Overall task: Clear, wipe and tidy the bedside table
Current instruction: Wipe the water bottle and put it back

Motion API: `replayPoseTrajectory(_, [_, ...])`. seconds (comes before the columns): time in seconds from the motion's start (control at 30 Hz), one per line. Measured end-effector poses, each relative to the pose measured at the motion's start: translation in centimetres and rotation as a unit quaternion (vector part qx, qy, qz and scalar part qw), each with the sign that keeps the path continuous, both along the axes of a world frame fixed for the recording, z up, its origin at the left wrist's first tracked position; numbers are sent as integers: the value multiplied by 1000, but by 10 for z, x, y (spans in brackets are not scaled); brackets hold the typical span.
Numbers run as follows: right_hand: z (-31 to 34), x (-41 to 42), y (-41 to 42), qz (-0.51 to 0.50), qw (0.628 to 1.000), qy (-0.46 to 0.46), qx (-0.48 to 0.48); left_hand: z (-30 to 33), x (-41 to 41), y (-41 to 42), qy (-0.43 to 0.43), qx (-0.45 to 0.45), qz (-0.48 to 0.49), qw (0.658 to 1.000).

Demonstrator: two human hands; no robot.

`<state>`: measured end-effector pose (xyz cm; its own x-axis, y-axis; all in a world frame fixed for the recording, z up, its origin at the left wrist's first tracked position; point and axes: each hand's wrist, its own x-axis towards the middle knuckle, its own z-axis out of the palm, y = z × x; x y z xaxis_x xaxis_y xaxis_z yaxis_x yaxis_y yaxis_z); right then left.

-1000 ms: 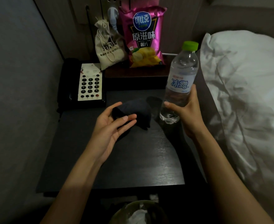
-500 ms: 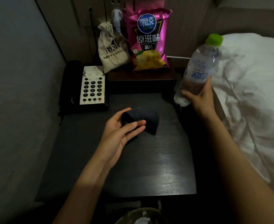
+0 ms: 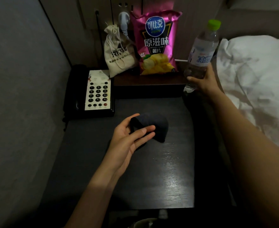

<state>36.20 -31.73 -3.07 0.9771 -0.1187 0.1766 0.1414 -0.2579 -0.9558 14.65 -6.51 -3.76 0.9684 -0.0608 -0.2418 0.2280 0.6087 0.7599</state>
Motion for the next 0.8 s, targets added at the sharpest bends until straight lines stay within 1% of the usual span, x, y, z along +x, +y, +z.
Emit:
replayPoseTrajectory(0.2, [0, 12, 2, 1, 1000, -6, 5, 1, 1, -3, -4, -23, -13, 1000])
replayPoseTrajectory(0.33, [-3, 22, 5, -6, 1000, 1, 13, 3, 2, -6, -8, -23, -23, 999])
replayPoseTrajectory(0.5, [-13, 24, 1, 11, 1000, 16, 14, 3, 3, -5, -11, -24, -21, 999])
replayPoseTrajectory(0.57, [-11, 18, 1, -6, 999, 21, 41, 2, 3, -4, -12, -25, -20, 999])
replayPoseTrajectory(0.67, [-4, 2, 4, -46, 992, 15, 115, 3, 3, -3, -15, -11, -21, 1000])
replayPoseTrajectory(0.7, [0, -7, 7, -70, 991, 13, 115, 3, 2, -3, -19, -2, -20, 1000])
replayPoseTrajectory(0.8, [13, -52, 21, -132, 989, -14, 66, 7, 1, -4, -36, 24, -13, 999])
